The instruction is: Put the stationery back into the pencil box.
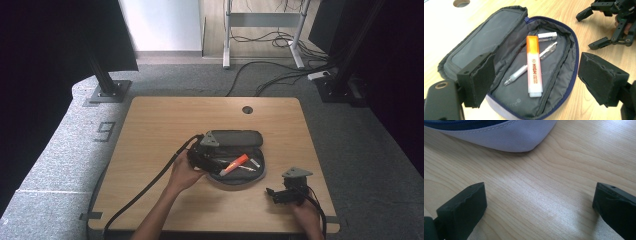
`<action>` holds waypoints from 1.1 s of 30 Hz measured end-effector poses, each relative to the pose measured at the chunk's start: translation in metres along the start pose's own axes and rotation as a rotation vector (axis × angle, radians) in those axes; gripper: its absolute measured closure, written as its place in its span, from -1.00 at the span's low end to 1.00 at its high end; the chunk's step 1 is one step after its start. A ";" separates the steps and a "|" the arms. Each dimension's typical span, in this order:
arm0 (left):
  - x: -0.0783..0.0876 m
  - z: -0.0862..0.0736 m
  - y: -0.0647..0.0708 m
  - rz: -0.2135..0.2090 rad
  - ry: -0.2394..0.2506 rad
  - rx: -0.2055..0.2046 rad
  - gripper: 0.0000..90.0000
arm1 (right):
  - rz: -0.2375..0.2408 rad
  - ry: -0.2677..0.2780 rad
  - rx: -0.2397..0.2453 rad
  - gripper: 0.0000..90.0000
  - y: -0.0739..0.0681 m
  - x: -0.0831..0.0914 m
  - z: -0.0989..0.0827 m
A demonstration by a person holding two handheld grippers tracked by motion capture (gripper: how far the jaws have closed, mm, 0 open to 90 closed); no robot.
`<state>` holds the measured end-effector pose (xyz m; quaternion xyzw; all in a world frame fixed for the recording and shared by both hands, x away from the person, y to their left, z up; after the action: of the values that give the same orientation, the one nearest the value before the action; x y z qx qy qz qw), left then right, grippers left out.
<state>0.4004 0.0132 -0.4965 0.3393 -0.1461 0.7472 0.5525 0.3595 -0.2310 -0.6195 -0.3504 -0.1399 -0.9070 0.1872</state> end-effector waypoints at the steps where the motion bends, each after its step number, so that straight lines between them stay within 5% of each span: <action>1: 0.002 -0.001 0.000 0.002 0.005 0.001 -0.68 | 0.000 0.000 0.000 -1.00 0.000 0.000 0.000; 18: 0.040 -0.029 -0.006 0.070 0.045 -0.003 -0.81 | 0.000 0.000 0.001 -1.00 0.000 0.000 0.000; 25: 0.039 -0.053 -0.010 0.105 0.019 0.000 -0.91 | 0.000 -0.001 0.001 -1.00 0.000 0.000 0.000; 33: 0.034 -0.082 -0.011 0.089 0.010 0.026 -0.99 | 0.000 -0.001 0.001 -1.00 0.000 0.000 0.000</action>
<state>0.3765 0.0900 -0.5348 0.3359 -0.1485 0.7747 0.5147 0.3594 -0.2311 -0.6196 -0.3507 -0.1404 -0.9067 0.1875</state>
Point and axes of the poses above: each handheld gripper's, and its own axes: x roughly backward along the jaws, z roughly out of its top, y roughly to its right, the point moved 9 cm from there along -x, roughly forward along the jaws, and after that the axes turned 11 degrees about -z, right-handed, at the moved point
